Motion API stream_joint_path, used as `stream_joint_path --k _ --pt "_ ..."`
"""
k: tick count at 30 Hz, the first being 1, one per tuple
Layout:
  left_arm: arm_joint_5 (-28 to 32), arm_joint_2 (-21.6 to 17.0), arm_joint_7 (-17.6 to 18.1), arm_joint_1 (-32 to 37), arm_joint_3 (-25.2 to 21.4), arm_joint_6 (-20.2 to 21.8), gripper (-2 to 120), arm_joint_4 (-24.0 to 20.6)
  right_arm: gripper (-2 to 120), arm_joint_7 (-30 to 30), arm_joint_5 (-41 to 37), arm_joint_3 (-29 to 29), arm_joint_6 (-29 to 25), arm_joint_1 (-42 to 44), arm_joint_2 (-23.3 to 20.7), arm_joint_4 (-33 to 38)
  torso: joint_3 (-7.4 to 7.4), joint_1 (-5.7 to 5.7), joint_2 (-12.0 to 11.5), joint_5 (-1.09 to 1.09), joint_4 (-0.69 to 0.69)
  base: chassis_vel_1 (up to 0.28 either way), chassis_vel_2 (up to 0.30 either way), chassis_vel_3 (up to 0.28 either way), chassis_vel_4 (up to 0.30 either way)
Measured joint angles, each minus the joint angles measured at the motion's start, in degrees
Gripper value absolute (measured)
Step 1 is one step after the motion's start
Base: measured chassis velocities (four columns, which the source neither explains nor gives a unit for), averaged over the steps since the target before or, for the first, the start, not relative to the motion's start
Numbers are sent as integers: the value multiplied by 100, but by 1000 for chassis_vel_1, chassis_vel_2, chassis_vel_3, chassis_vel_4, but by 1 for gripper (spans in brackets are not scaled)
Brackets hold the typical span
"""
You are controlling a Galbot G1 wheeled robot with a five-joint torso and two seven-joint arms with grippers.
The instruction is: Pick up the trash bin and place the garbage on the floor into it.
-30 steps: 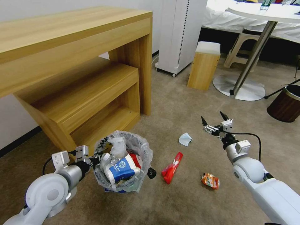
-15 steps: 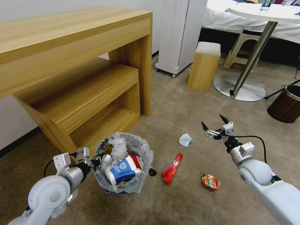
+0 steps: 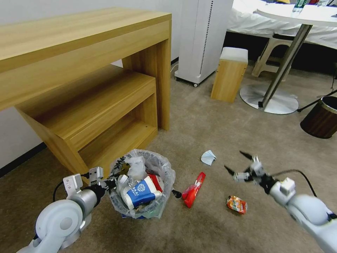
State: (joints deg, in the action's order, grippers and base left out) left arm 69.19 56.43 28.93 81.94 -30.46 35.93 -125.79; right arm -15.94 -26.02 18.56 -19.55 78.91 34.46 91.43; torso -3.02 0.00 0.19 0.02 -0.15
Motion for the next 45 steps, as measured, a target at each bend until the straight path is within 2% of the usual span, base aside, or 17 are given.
stream_joint_path --k 9,14,19,34,45 --pt "-123 47 -88 18 23 -29 0 78 100 431 617 -155 -29 417 9 -483 0 0 0 -2 1 0 0 0 0" --pt "-222 61 -173 107 -50 -91 0 22 100 549 1053 -449 -174 392 248 -1091 0 0 0 -1 1 0 0 0 0" --pt "-249 55 -191 141 -72 -109 0 6 100 608 1238 -551 -220 357 358 -1304 0 0 0 -2 1 0 0 0 0" --pt "-329 106 -222 180 -59 -149 0 2 100 761 1834 -645 -352 -119 742 -2320 0 0 0 -4 1 0 0 0 0" --pt "-428 190 -245 257 -72 -177 0 -66 100 817 2079 -1299 -439 -870 1214 -3044 -1 0 0 -1 2 0 0 0 0"
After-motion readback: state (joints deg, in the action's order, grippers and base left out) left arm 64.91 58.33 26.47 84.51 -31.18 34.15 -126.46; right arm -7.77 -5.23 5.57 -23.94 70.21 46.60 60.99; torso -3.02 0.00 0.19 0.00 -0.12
